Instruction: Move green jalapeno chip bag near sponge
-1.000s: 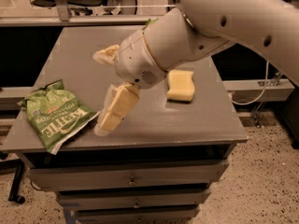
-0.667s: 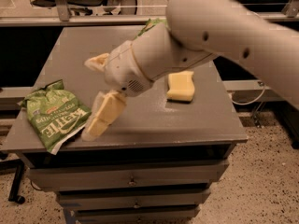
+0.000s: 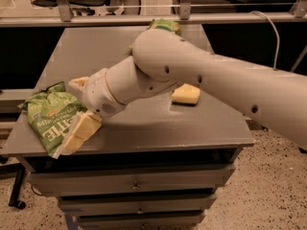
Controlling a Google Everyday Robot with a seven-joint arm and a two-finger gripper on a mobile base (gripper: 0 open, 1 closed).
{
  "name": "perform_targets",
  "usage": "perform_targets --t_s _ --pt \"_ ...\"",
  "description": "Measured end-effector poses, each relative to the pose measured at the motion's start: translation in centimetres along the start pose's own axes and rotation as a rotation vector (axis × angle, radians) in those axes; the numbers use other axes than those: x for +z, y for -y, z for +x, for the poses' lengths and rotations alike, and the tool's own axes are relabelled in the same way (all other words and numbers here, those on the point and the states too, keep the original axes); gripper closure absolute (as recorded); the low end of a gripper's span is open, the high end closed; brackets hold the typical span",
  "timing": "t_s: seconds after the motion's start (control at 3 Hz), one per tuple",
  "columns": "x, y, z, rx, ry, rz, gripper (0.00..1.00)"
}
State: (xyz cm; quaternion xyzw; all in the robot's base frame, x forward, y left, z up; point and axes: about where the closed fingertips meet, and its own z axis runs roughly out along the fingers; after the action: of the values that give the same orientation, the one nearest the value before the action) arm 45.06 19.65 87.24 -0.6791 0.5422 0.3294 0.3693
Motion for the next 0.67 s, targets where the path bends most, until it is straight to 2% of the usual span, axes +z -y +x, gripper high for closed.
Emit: perform_targets --t_s 0.33,0.67 --pt "2.0 0.7 0.8 0.019 0.000 -0.003 0.00" --pt "3.1 0.8 1.6 0.034 -0.007 -0.002 0.18"
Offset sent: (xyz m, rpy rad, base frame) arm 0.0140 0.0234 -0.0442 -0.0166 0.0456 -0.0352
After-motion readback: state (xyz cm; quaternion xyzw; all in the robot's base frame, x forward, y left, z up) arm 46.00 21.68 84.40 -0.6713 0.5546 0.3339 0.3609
